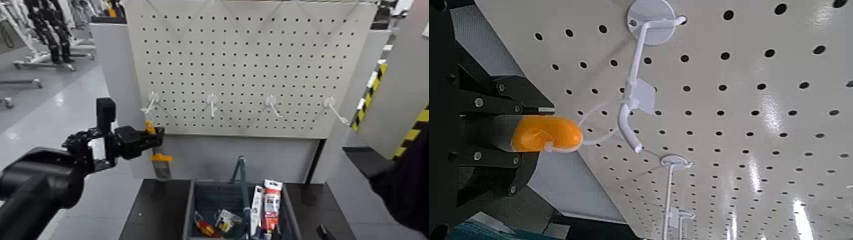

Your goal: Put the yellow paint brush into the crate.

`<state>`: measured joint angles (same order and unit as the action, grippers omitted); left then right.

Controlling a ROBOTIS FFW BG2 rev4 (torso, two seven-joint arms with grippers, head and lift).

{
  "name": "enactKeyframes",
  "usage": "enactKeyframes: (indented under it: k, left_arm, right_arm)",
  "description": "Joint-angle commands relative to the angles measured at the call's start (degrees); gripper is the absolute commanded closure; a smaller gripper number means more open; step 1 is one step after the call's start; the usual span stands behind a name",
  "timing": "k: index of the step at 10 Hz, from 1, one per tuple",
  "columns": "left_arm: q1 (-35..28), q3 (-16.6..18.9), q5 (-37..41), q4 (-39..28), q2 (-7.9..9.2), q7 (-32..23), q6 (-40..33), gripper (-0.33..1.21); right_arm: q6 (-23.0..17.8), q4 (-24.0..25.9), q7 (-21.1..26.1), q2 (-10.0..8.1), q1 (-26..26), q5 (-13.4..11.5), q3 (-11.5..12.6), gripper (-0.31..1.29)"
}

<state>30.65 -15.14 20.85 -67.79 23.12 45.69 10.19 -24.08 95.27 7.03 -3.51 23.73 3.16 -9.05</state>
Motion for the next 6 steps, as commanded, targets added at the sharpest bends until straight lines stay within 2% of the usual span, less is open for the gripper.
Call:
enactKeyframes:
  k: [1,6]
  left_arm:
    - [-4.4,3.5,-0.3,-8.1,-0.36,-1.0,2.3,1.14]
    - [-11.1,6.4,-0.5,-23.0,-2.38,-3.4,8.0,1.14]
  right_arm:
    - [0.1,0.0,0.0,0.00,0.0,0.0,0.0,0.13]
    - [-0.2,-0.3,0.0,-0.09,0.0,0.2,0.1,0.13]
